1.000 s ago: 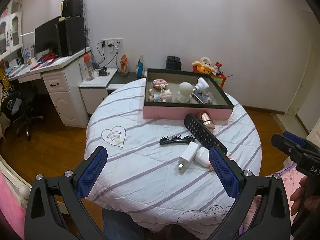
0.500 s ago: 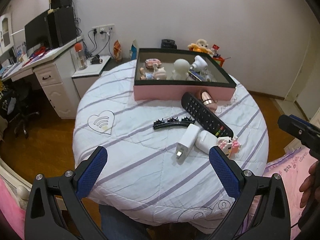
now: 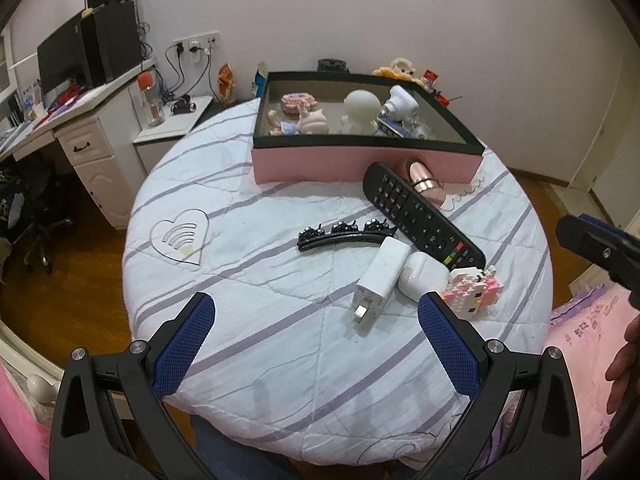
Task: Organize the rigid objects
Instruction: 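Withdraw both tools and move them toward the white charger and black remote, then grasp the white charger plug with the left tool while the right tool grasps the black remote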
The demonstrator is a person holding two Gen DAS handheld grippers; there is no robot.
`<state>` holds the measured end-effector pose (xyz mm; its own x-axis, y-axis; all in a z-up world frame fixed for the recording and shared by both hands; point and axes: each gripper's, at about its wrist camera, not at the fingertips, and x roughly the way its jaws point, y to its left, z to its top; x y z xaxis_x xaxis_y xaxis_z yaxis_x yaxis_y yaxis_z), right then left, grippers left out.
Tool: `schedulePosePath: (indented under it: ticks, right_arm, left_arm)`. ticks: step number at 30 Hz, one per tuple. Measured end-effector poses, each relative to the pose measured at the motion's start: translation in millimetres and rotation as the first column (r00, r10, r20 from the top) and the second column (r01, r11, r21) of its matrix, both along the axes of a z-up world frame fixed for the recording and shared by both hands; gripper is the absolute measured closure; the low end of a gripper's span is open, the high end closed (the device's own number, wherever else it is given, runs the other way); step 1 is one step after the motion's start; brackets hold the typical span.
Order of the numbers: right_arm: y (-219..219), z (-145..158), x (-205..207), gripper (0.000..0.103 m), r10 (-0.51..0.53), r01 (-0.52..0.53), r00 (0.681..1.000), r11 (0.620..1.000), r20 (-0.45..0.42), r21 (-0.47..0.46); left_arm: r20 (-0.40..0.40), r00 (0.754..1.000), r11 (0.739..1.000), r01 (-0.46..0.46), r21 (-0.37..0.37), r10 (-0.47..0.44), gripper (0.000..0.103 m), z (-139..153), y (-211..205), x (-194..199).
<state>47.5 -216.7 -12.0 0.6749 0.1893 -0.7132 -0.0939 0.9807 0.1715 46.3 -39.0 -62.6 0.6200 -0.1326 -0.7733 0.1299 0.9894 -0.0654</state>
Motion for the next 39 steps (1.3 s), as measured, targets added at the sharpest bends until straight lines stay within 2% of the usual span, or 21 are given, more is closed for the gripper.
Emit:
schedulePosePath:
  ticks: [11,14,17,20,23,26,28,31,37,39]
  right_arm:
    - [1,-25,21,0.02,-0.004,0.004,0.998,1.0,-0.065,-0.005]
    - [1,-32,29,0.02,-0.005,0.005,0.996,1.0,-0.084,-0.003]
    - [3,-39,38,0.02,0.005,-0.006,0.995,1.0,-0.101,-0.005]
    - [7,-45,48,0.02,0.02,-0.02,0.993,1.0,-0.117,-0.002]
    - [11,-52,58,0.02,0.043,-0.044,0.99,0.999,-0.136,-0.006]
    - [18,-57,70,0.02,0.075,-0.076,0.987,0.997,-0.144,-0.006]
    - [23,-61,78,0.02,0.092,-0.096,0.984,0.995,-0.154,-0.015]
    - [27,-66,86,0.02,0.104,-0.108,0.98,0.994,-0.171,-0.016]
    - [38,-77,96,0.02,0.144,-0.156,0.969,0.987,-0.199,-0.046]
    - [42,-80,100,0.027,0.142,-0.155,0.971,0.986,-0.192,-0.058]
  left_arm:
    - [-0.057,0.997,0.999,0.045,-0.009,-0.046,0.001,-40,-14,31]
    - [-0.06,0.996,0.998,0.06,-0.031,-0.062,0.006,-46,-16,41]
    - [-0.083,0.993,0.994,0.083,-0.074,-0.089,0.015,-52,-17,50]
    - [-0.068,0.992,0.992,0.102,-0.08,-0.108,0.021,-54,-20,53]
    - [-0.064,0.989,0.988,0.125,-0.096,-0.131,0.033,-54,-23,56]
    - [-0.058,0.985,0.983,0.154,-0.1,-0.16,0.05,-54,-30,58]
    - [-0.054,0.982,0.979,0.172,-0.108,-0.179,0.065,-54,-33,58]
    - [-0.055,0.979,0.971,0.188,-0.149,-0.198,0.079,-55,-34,59]
    - [-0.043,0.982,0.969,0.175,-0.177,-0.185,0.08,-54,-27,60]
    - [-0.041,0.984,0.97,0.165,-0.18,-0.175,0.08,-53,-23,60]
